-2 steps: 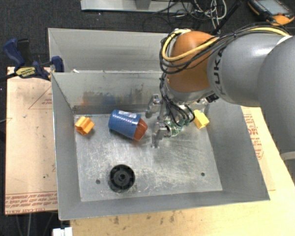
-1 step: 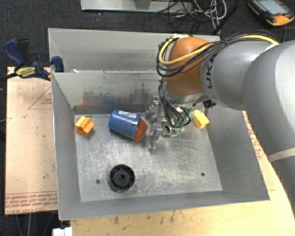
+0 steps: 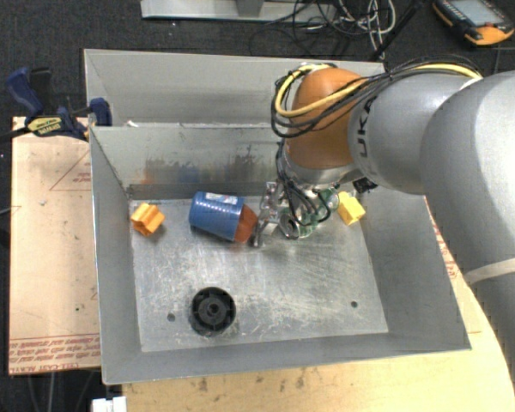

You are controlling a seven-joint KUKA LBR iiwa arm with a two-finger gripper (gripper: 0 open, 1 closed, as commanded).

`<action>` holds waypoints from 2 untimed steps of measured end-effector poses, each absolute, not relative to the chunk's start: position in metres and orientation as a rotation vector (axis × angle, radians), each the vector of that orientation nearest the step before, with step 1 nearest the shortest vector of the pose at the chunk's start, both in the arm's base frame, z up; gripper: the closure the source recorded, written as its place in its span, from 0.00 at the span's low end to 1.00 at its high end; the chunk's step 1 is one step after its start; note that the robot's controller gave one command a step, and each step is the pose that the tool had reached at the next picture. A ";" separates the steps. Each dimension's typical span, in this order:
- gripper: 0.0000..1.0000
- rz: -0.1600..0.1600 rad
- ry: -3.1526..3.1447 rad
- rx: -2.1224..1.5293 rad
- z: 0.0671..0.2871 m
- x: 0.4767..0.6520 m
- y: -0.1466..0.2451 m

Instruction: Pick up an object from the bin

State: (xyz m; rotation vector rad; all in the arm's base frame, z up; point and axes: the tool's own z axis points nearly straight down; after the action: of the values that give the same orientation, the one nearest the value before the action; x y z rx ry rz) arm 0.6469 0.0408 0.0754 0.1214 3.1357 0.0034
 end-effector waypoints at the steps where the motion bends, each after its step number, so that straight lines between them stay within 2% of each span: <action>1: 1.00 0.004 3.136 0.122 0.075 0.647 0.041; 2: 1.00 0.000 3.144 0.090 0.117 0.642 0.043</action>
Offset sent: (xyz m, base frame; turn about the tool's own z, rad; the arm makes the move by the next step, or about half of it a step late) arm -0.0061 0.0060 0.1055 -0.0488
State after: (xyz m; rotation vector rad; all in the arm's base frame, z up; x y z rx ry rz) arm 0.6416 0.0429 0.1173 0.0898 3.1443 0.0005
